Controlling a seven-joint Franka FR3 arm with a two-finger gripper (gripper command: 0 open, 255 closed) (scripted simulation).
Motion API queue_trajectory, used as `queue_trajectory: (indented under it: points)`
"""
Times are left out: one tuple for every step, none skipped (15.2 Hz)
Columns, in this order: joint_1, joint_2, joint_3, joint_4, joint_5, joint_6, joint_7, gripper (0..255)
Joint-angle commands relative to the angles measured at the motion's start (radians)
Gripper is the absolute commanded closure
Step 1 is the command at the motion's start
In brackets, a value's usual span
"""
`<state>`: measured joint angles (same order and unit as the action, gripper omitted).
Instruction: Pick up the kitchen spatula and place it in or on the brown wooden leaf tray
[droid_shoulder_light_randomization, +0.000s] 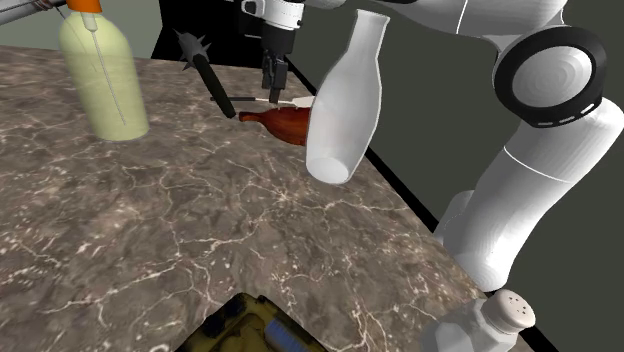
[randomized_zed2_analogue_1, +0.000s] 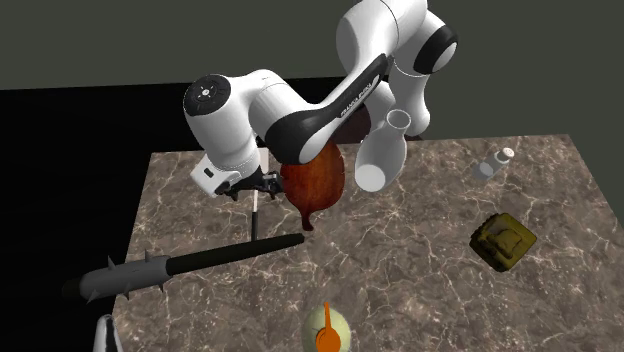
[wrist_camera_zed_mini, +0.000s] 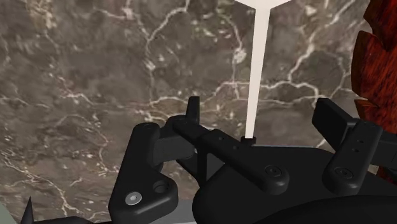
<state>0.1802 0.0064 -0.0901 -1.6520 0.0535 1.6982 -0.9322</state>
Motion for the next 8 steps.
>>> queue_trajectory:
  points:
    - [0.0, 0.0, 0.0, -0.008, 0.0, 0.008, 0.0, 0]
    - [0.0, 0.0, 0.0, -0.008, 0.0, 0.008, 0.0, 0]
    - [0.0, 0.0, 0.0, -0.008, 0.0, 0.008, 0.0, 0]
    - [0.0, 0.0, 0.0, -0.008, 0.0, 0.008, 0.0, 0]
    - [0.0, 0.0, 0.0, -0.008, 0.0, 0.008, 0.0, 0]
    - [0.0, 0.0, 0.0, -0.008, 0.0, 0.008, 0.0, 0]
    - [0.0, 0.0, 0.0, -0.007, 0.0, 0.008, 0.0, 255]
    - [0.0, 0.0, 0.0, -0.007, 0.0, 0.008, 0.0, 255]
